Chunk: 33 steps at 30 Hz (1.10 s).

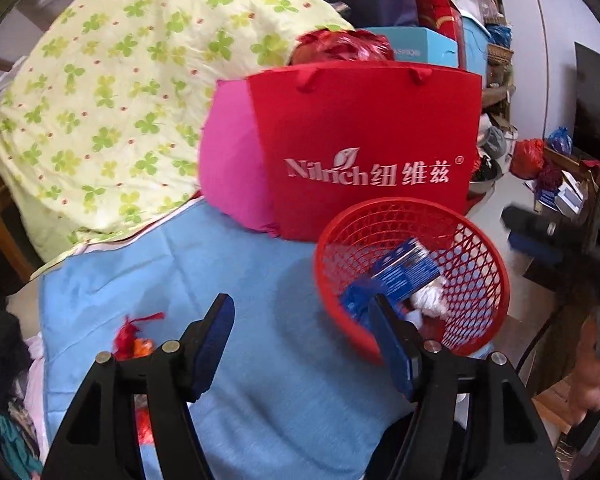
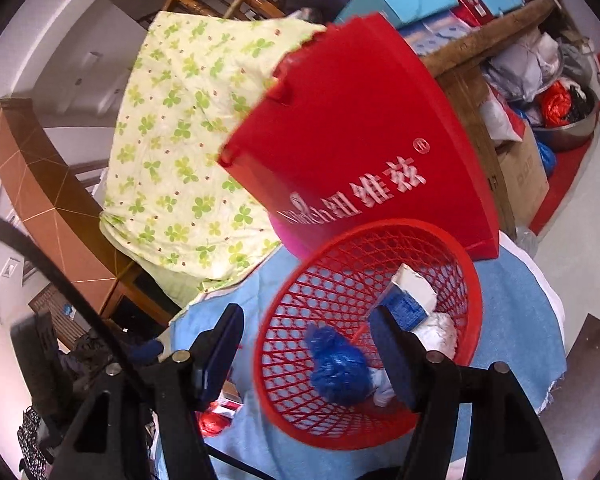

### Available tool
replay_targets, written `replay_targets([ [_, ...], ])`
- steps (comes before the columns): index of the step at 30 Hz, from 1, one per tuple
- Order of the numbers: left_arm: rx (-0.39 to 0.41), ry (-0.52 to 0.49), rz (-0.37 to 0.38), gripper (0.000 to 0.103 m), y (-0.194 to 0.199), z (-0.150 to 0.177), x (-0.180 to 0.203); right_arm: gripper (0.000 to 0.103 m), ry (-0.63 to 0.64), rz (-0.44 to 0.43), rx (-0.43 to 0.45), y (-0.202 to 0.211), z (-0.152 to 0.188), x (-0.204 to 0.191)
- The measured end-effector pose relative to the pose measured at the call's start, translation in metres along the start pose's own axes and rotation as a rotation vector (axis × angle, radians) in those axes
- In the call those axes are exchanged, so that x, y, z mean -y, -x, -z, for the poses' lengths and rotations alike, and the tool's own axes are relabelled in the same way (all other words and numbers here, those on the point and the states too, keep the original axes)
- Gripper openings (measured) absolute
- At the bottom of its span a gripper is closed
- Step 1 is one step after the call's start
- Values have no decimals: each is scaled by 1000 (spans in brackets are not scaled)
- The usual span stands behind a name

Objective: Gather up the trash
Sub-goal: 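Carry the blue bag and toothpaste box over the red basket and release both, then grasp the white medicine box with the left tool while the right tool grasps the orange-red box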

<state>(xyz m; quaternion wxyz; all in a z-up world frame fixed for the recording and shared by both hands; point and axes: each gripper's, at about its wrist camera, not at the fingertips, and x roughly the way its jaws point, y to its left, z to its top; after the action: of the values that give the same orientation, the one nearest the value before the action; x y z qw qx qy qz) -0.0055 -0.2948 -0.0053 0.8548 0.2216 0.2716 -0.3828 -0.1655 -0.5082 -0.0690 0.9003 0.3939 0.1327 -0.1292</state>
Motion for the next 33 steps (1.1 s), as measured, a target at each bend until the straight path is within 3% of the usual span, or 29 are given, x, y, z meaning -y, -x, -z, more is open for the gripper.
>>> replay_targets([
  [8, -2, 146, -120, 71, 44, 54, -84, 70, 137, -69, -19, 3, 16, -74],
  [14, -39, 323, -272, 71, 62, 105, -165, 70, 238, -131, -94, -20, 42, -131],
  [20, -60, 443, -380, 71, 68, 148, -221, 70, 305, -153, -179, -48, 70, -167],
  [27, -109, 504, -401, 71, 48, 185, -246, 70, 350, -153, -301, -90, 102, -190],
  [33, -178, 532, -376, 71, 21, 211, -262, 70, 338, -126, -458, -158, 139, -188],
])
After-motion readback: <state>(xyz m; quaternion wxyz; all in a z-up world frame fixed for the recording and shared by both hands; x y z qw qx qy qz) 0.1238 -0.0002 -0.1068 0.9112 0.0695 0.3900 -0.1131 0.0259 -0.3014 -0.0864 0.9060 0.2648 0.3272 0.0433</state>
